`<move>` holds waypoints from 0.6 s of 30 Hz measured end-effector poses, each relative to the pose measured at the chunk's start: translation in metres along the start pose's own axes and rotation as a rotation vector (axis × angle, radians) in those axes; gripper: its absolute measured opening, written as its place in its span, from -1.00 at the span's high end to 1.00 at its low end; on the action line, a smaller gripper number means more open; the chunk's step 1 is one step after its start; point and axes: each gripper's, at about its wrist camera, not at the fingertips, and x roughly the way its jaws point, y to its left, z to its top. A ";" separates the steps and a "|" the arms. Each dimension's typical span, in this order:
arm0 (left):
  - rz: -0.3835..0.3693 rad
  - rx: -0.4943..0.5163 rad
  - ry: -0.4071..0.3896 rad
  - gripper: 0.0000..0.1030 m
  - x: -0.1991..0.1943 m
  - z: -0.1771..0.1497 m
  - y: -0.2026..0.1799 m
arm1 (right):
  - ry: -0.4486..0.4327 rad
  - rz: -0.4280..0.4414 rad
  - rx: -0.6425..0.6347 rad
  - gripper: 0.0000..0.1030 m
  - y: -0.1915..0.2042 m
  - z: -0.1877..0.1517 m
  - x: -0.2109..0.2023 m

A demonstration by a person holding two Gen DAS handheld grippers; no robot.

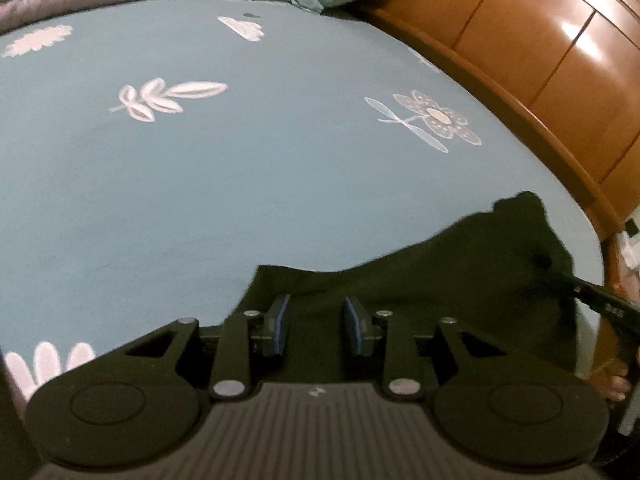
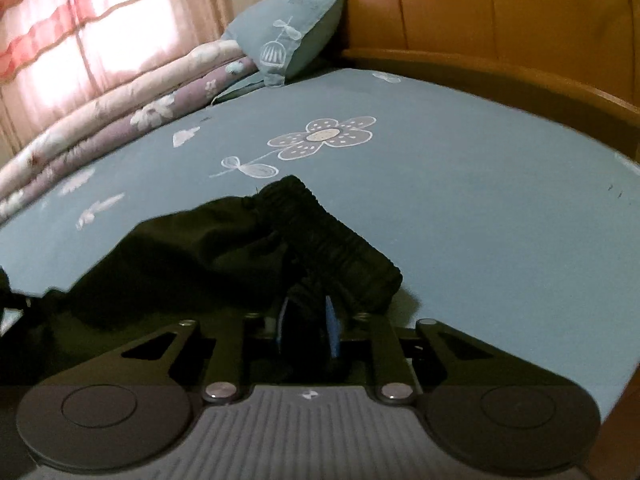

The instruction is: Fold clothes

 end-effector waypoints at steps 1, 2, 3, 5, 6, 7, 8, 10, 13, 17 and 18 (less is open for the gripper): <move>0.010 0.007 -0.002 0.42 0.000 0.000 0.000 | 0.004 -0.007 -0.008 0.58 0.002 -0.001 -0.001; 0.016 0.005 -0.003 0.42 0.001 0.000 0.001 | 0.010 -0.011 -0.017 0.58 0.003 -0.001 -0.002; 0.015 -0.011 -0.003 0.42 0.000 0.001 0.002 | 0.017 -0.013 -0.020 0.58 0.003 -0.002 -0.003; 0.006 -0.044 -0.004 0.43 -0.002 0.004 0.002 | 0.034 -0.020 -0.019 0.57 0.006 -0.001 -0.008; 0.001 -0.048 -0.009 0.43 -0.004 0.006 0.000 | 0.035 -0.021 -0.019 0.47 0.008 -0.002 -0.013; -0.004 -0.052 -0.014 0.40 -0.006 0.007 -0.002 | 0.024 -0.010 -0.022 0.29 0.010 -0.002 -0.020; -0.015 -0.045 -0.025 0.34 -0.008 0.008 -0.005 | 0.001 0.011 -0.033 0.18 0.013 0.001 -0.025; -0.040 -0.027 -0.044 0.26 -0.012 0.011 -0.010 | -0.055 0.043 -0.090 0.06 0.027 0.010 -0.032; -0.062 -0.042 -0.029 0.26 -0.005 0.015 -0.012 | -0.094 0.097 -0.168 0.06 0.050 0.028 -0.023; -0.053 -0.099 -0.006 0.26 0.011 0.015 -0.001 | 0.010 0.152 -0.220 0.06 0.068 0.031 0.012; -0.061 -0.120 -0.008 0.26 0.013 0.014 0.003 | 0.065 0.131 -0.238 0.06 0.068 0.026 0.020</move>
